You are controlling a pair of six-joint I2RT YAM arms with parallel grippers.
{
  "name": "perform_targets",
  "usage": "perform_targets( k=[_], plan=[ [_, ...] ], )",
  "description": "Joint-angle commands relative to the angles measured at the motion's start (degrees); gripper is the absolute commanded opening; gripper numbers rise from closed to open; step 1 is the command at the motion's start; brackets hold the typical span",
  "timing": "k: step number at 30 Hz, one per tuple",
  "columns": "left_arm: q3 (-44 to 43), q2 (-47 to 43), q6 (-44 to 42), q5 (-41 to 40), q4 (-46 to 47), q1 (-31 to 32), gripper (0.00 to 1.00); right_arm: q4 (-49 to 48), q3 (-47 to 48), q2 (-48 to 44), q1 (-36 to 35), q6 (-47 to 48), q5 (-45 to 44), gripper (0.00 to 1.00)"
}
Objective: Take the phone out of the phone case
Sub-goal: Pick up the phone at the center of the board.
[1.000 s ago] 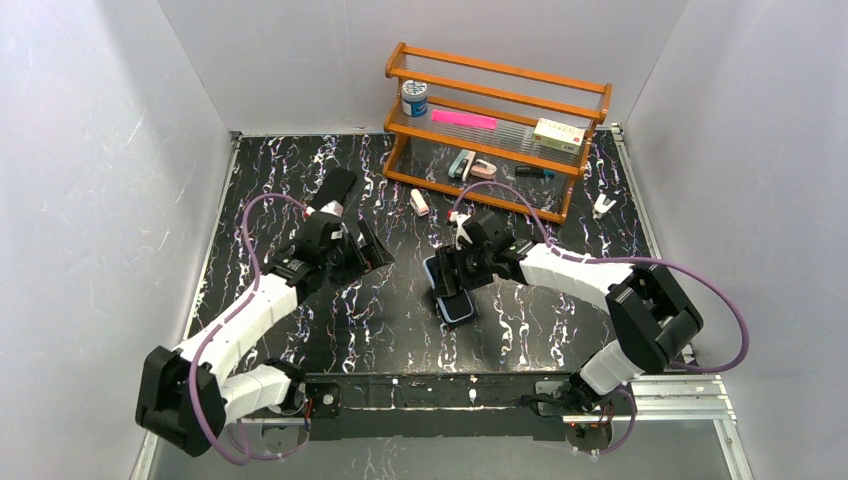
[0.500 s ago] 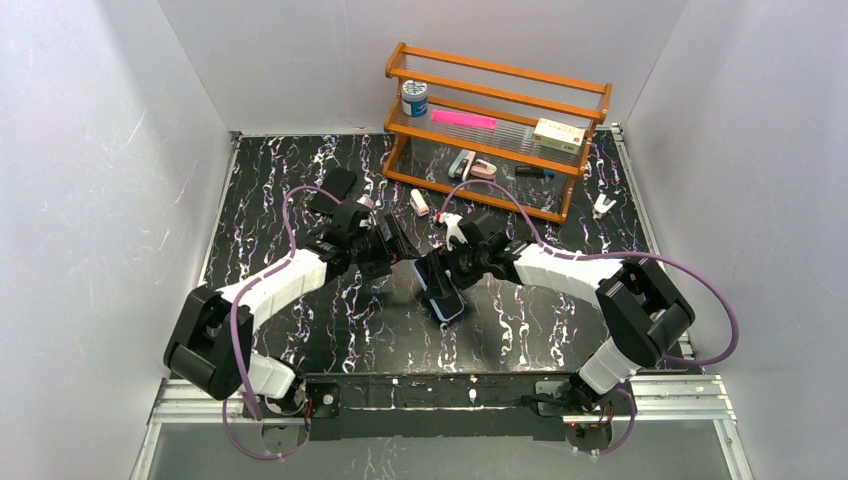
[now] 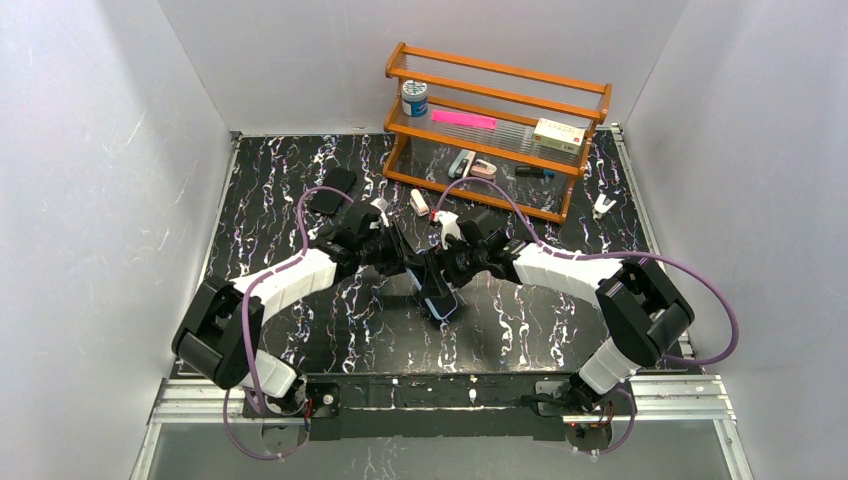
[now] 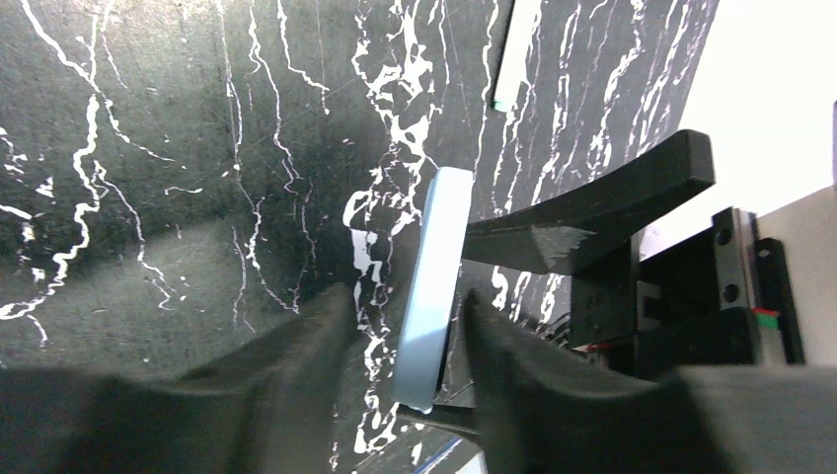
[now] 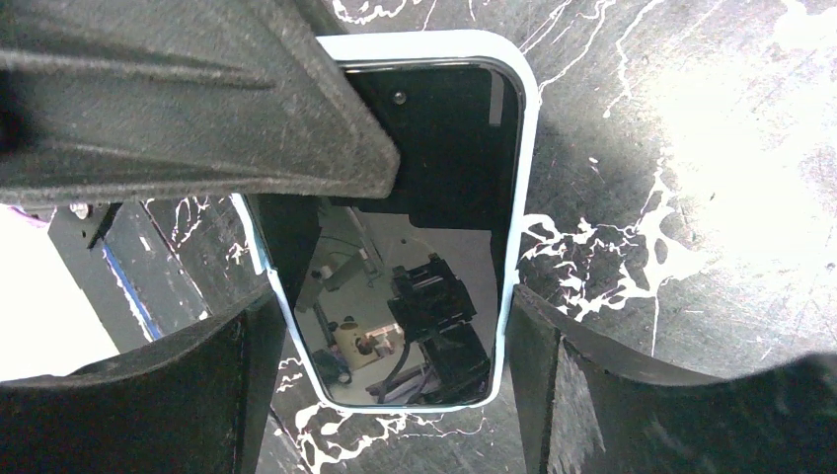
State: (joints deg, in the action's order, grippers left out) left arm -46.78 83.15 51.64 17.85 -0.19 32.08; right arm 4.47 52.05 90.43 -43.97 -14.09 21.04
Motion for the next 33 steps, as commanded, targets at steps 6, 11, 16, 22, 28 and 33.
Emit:
perform_targets(
  k=[6, 11, 16, 22, 28, 33],
  plan=[
    [0.32, -3.55, 2.53, -1.72, 4.03, 0.09, 0.01, -4.03, 1.89, -4.01, -0.25, 0.50, 0.51, 0.18],
    [2.97, -9.53, 7.90, -6.50, 7.87, -0.12, 0.00, -6.24, 0.05, -7.69, 0.44, -3.56, -0.53, 0.53],
    [6.33, -13.78, 15.54, -9.40, 13.26, -1.20, 0.00, -9.25, -3.05, -13.36, 2.15, -10.19, -1.29, 0.94],
    [9.30, -16.84, 23.91, -12.18, 19.76, -1.81, 0.00, -15.69, -9.44, -22.62, 5.63, -22.85, -3.86, 0.99],
    [10.46, -18.08, 29.30, -14.08, 24.09, -2.02, 0.00, -22.81, -17.94, -29.53, 7.84, -36.69, -8.09, 0.99],
    [11.65, -18.27, 33.54, -14.27, 26.73, -2.02, 0.00, -29.14, -23.97, -32.05, 8.92, -43.68, -5.80, 0.99]
  ],
)
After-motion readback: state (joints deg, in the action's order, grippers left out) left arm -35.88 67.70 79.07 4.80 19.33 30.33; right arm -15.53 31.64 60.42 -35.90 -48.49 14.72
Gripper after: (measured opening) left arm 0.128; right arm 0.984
